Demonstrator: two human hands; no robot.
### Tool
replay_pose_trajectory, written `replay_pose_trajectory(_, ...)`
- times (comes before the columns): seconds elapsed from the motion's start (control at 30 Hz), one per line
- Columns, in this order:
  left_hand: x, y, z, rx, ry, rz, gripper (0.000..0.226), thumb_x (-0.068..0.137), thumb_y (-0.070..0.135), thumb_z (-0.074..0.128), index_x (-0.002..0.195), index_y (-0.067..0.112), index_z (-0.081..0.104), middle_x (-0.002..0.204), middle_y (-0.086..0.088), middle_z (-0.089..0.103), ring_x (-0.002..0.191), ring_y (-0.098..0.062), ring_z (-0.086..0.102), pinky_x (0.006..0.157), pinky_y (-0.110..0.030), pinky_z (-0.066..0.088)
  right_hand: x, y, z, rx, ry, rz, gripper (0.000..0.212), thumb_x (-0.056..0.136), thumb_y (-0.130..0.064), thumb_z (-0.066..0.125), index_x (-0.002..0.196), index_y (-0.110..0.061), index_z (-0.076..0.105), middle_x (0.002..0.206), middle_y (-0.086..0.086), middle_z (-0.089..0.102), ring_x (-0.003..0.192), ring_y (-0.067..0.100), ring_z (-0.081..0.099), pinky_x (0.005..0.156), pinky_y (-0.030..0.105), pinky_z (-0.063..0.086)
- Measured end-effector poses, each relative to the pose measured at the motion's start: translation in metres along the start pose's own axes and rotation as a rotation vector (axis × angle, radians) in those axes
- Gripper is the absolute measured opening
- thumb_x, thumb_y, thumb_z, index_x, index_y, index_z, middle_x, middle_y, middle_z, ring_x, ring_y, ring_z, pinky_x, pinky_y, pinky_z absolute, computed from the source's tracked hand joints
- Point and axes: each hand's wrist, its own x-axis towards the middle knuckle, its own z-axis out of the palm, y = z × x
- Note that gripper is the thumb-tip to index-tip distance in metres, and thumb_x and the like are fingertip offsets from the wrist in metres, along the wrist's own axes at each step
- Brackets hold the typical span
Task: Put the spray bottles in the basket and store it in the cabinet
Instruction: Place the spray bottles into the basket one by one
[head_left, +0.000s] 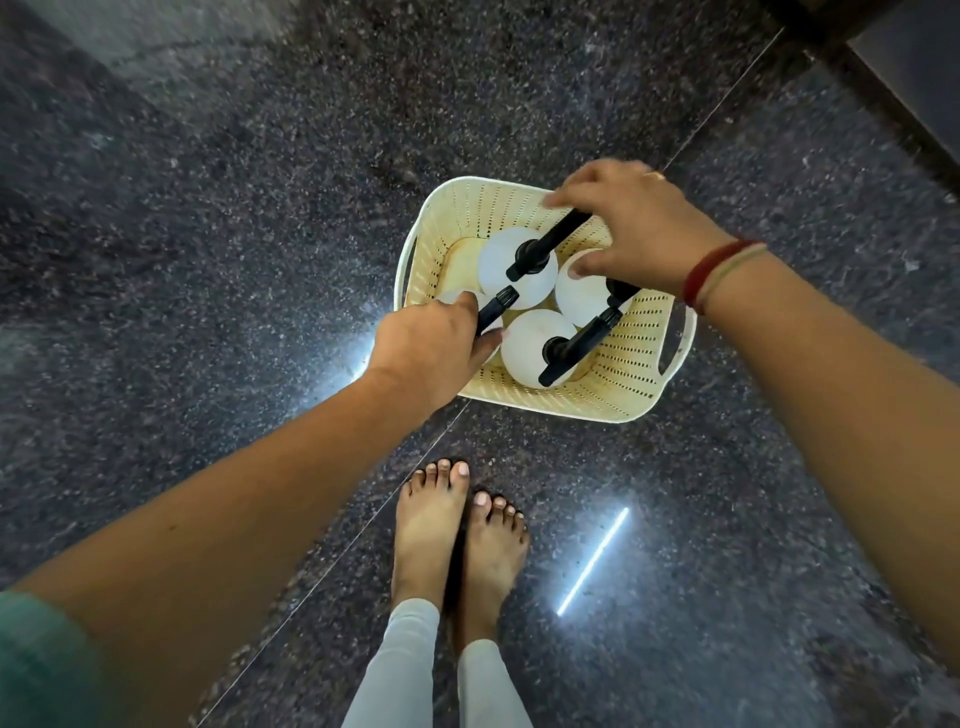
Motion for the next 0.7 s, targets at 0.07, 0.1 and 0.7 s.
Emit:
replay_pose_trajectory(0.07, -0.004, -0.002, -0.004, -0.019, -0.007, -0.034, 0.066, 0.083, 0.073, 0.027, 0.104, 0.013, 0.044, 0.061, -0.001, 0.045, 0.056, -0.025, 0.048, 0.044, -0.027, 0.033, -0.021, 0.007, -0.004, 0.242, 0.187, 0.114, 0.066, 0.075, -0.033, 0.074, 0.135, -0.030, 0.046, 0.138, 0.005, 0.042, 0.128, 0.022, 0.037, 0.109, 0.036, 0.029)
replay_pose_trajectory(0.1, -0.006, -0.003, -0.007, -0.030, 0.017, -0.059, 0.074, 0.078, 0.080, 0.026, 0.107, 0.014, 0.044, 0.059, 0.000, 0.043, 0.057, -0.026, 0.050, 0.044, -0.027, 0.034, -0.035, 0.011, -0.003, 0.364, 0.334, 0.187, 0.061, 0.077, -0.036, 0.072, 0.133, -0.027, 0.048, 0.134, 0.006, 0.045, 0.123, 0.019, 0.041, 0.106, 0.031, 0.032)
replay_pose_trajectory(0.7, -0.003, 0.001, -0.007, -0.012, 0.073, -0.037, 0.025, 0.092, 0.027, 0.049, 0.102, 0.005, 0.051, 0.057, -0.003, 0.037, 0.051, -0.027, 0.037, 0.045, -0.030, 0.029, -0.064, -0.062, 0.104, 0.829, 0.370, 0.757, 0.018, 0.079, -0.025, 0.060, 0.083, -0.010, 0.050, 0.086, 0.016, 0.069, 0.082, 0.035, 0.064, 0.074, 0.034, 0.050)
